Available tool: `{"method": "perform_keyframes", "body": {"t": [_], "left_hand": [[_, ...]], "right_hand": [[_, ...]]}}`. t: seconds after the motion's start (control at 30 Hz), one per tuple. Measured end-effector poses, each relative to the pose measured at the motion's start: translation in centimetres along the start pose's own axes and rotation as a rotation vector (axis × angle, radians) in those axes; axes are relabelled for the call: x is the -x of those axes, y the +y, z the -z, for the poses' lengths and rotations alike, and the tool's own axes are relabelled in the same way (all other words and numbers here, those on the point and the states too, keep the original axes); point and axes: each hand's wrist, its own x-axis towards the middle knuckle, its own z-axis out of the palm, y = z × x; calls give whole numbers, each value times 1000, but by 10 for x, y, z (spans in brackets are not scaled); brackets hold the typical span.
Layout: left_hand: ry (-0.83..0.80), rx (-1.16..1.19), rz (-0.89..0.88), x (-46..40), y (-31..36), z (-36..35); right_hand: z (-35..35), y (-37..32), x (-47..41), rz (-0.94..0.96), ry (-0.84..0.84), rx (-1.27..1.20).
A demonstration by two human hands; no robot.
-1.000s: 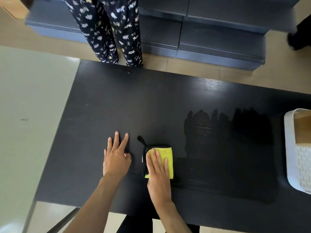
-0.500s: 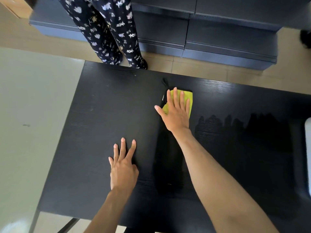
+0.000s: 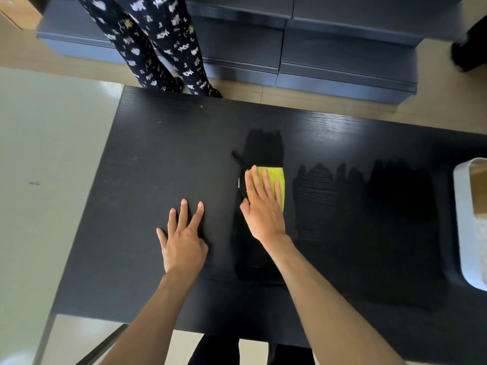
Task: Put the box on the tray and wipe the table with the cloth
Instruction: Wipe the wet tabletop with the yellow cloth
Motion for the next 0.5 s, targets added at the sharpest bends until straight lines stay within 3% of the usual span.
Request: {"method": "perform_keyframes", "body": {"t": [0.3, 0.5], "left_hand": [[-3, -5, -132, -20, 30, 19], [-125, 30, -124, -41, 54, 18]], "right_hand": [[-21, -23, 166, -68, -51, 17], [-16, -7, 140, -186, -35, 26]]}}
